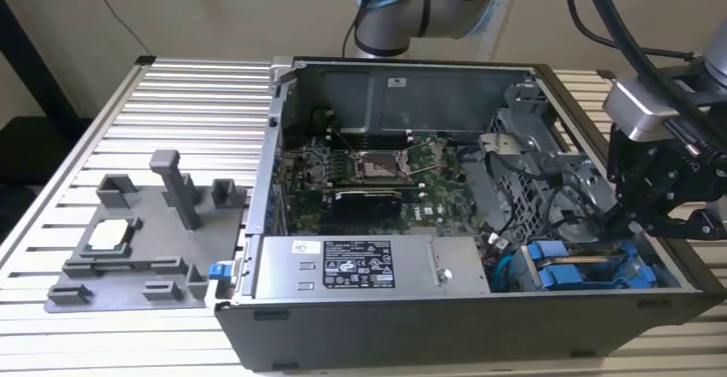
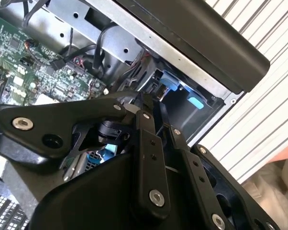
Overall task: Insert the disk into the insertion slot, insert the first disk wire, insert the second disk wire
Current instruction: 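Insert the first disk wire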
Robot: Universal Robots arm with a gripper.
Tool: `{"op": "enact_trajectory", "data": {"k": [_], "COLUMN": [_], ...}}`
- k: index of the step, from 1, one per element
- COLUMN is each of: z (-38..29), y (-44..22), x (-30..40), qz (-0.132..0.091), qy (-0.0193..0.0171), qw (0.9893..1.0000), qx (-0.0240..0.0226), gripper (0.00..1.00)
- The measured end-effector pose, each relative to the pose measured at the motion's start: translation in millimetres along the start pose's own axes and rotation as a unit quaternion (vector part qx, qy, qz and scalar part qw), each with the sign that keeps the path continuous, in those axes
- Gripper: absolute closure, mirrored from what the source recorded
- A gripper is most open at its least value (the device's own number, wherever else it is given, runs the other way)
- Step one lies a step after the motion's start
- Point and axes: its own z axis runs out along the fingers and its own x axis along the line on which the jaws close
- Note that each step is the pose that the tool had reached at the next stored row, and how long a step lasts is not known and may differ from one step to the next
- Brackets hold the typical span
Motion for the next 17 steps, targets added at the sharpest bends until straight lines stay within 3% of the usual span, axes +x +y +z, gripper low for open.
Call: {"op": "enact_trajectory", "data": {"k": [7,17], "z": [2.1,5.1], "y": [-0.5,-2.6], "x": [0.1,0.3], "qz": [0.000,0.000], "qy": [-0.0065,-0.0071], "qw": [1.0000,1.0000], "qx": [0.0003,-0.0020], "gripper": [0.81,0.81]}}
